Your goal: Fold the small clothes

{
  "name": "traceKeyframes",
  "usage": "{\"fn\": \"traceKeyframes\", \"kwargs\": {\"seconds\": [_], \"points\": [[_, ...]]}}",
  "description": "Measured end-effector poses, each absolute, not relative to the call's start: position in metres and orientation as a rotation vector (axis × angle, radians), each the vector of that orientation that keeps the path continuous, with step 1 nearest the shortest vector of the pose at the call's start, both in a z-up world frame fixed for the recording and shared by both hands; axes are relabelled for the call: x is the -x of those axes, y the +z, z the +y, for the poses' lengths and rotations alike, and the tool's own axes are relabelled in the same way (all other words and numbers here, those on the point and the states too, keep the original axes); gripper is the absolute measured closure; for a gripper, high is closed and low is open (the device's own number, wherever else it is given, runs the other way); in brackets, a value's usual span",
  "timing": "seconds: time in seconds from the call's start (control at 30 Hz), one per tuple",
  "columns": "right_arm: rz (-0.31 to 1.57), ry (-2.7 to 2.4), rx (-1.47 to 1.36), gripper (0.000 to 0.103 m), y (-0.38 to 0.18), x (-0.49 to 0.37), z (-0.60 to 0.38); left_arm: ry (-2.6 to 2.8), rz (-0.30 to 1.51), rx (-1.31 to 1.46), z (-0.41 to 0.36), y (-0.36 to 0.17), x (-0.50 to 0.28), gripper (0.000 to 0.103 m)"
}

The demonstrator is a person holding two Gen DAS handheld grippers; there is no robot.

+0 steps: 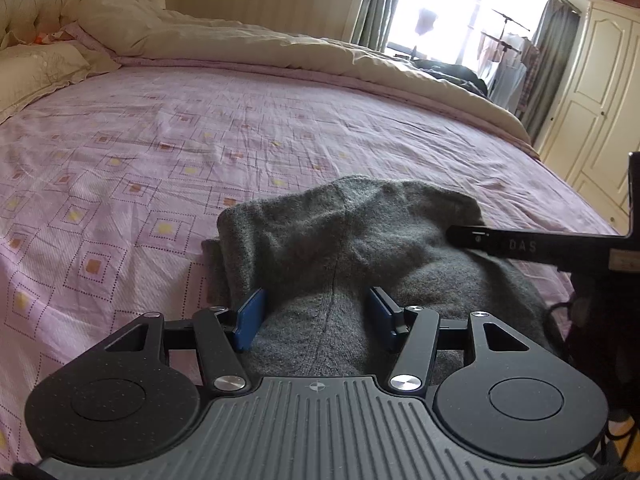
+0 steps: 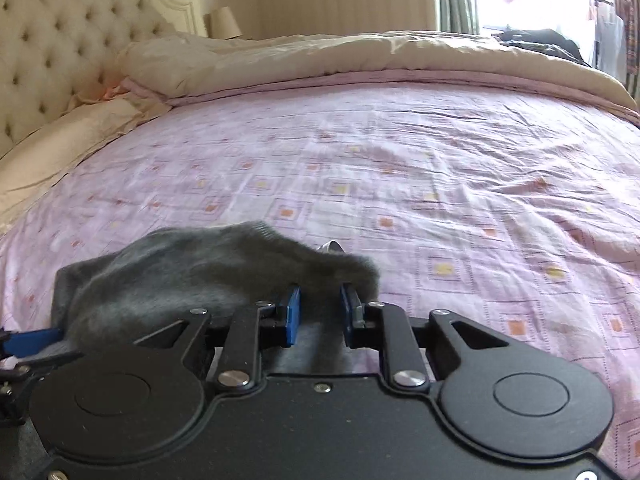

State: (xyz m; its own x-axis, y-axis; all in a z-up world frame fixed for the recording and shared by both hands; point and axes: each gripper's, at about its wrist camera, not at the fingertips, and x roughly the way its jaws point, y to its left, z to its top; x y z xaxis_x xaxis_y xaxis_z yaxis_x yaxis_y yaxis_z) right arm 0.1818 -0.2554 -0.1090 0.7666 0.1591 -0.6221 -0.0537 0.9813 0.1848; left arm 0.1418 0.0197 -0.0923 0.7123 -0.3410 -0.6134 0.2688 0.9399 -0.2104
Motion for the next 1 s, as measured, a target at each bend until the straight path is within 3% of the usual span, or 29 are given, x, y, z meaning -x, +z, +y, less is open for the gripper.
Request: {"fn": "traceKeyframes", "kwargs": {"seconds": [0.13,0.3,0.4,0.57,0.63,0.77,0.87,0.93,1.0], "points": [[0.636,0.098,-0.21,0.063,-0.097,-0.161,-0.273,-0.336,0.695,0.108,0.02,-0.093,-0.141,0.048],[0.564,0.144,-0.196,0.062,-0.074,-0.12,-0.265,-0.332,0.702,0.103,0.02,-0.087,-0.141,0.046],[0.545,0.197,-0.171,0.062,-0.066,-0.094,-0.251,-0.315,0.666,0.078,0.019,-0.075,-0.129,0.038],[0.634,0.219,-0.08,0.062,-0.091,-0.077,-0.228,-0.29,0.622,0.039,0.024,-0.071,-0.106,0.037],[0.653,0.205,-0.096,0.057,-0.106,-0.078,-0.228,-0.272,0.657,0.034,0.027,-0.08,-0.108,0.036],[0.64,0.185,-0.133,0.054,-0.1,-0.079,-0.233,-0.26,0.711,0.085,0.037,-0.095,-0.115,0.021],[0.614,0.175,-0.135,0.046,-0.086,-0.071,-0.236,-0.256,0.714,0.089,0.04,-0.089,-0.115,0.021],[0.596,0.163,-0.166,0.025,-0.075,-0.063,-0.24,-0.246,0.697,0.083,0.04,-0.08,-0.109,0.021],[0.577,0.153,-0.202,0.014,-0.062,-0.054,-0.243,-0.224,0.679,0.064,0.04,-0.069,-0.1,0.021]]}}
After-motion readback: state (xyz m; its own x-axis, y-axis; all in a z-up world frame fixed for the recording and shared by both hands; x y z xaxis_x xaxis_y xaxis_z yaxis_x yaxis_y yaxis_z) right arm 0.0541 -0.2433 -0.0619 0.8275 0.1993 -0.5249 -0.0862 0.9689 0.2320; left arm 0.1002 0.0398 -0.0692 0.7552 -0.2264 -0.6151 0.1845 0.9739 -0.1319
